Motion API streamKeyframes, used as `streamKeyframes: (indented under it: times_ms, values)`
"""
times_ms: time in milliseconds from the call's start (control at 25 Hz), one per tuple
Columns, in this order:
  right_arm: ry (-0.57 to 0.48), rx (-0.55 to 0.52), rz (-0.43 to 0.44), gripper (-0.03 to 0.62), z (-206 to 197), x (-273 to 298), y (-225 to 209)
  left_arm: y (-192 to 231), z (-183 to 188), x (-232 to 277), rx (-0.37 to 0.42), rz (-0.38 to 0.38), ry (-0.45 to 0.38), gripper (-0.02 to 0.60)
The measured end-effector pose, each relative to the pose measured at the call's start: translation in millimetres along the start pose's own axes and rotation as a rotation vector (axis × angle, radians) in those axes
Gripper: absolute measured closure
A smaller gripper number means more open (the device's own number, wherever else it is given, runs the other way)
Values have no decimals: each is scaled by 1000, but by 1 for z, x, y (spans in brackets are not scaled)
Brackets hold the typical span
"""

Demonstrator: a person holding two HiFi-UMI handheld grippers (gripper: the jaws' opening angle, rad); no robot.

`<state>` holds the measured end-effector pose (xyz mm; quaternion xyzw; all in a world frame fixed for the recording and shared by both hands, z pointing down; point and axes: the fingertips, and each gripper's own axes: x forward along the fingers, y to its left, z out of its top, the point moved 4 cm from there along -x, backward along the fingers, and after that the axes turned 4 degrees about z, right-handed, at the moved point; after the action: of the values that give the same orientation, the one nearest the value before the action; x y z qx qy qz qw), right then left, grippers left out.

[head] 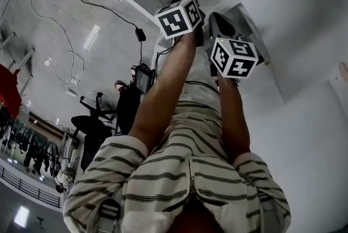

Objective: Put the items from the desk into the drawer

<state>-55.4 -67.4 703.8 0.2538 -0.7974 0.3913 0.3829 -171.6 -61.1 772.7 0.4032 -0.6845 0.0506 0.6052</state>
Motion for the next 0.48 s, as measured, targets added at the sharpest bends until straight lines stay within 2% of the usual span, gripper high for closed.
streamKeyframes:
  times_ms: [80,480]
  values:
    - [2,2,-1,583,-1,-1,0,3,-1,4,-45,5,-2,515]
    - [9,-2,-3,582,-3,-2,-2,19,-2,21,-130,61,-9,515]
